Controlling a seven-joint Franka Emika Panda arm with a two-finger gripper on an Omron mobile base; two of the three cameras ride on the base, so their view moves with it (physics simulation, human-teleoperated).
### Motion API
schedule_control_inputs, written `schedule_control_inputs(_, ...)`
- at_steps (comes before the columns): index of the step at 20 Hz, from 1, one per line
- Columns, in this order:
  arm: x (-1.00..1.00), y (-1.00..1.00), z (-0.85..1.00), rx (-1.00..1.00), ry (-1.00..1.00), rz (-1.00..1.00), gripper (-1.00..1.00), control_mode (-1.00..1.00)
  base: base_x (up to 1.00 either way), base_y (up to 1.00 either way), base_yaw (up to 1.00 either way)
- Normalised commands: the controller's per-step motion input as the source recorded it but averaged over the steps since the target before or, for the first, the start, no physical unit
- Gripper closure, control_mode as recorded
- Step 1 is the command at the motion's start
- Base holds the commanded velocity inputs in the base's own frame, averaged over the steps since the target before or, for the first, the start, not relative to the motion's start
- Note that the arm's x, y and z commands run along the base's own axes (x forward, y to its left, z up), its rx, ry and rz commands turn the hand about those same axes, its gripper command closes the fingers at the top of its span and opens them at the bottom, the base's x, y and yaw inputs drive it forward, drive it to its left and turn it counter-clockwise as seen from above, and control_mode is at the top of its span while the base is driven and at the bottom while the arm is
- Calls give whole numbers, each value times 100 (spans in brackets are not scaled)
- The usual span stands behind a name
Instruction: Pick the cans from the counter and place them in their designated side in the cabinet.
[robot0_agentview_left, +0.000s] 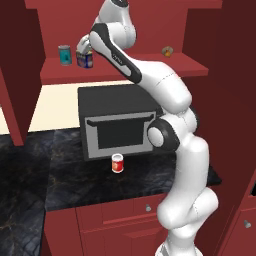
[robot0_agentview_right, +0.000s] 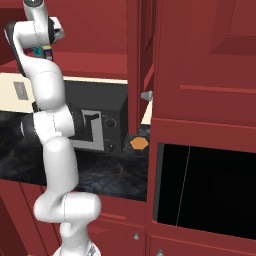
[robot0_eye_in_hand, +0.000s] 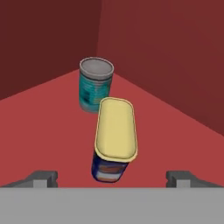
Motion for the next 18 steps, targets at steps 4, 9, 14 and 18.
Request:
schedule_control_inputs(4, -42, -26, -7, 0, -10, 1, -100, -100, 0, 0, 0)
schedule_control_inputs(9, -49, -25, -1, 0, -16, 4, -100, -100, 0, 0, 0)
schedule_control_inputs(14, -59, -24, -8, 1, -19, 5, -100, -100, 0, 0, 0)
schedule_control_inputs(18, -69, -24, -19, 1, -20, 7, -100, -100, 0, 0, 0)
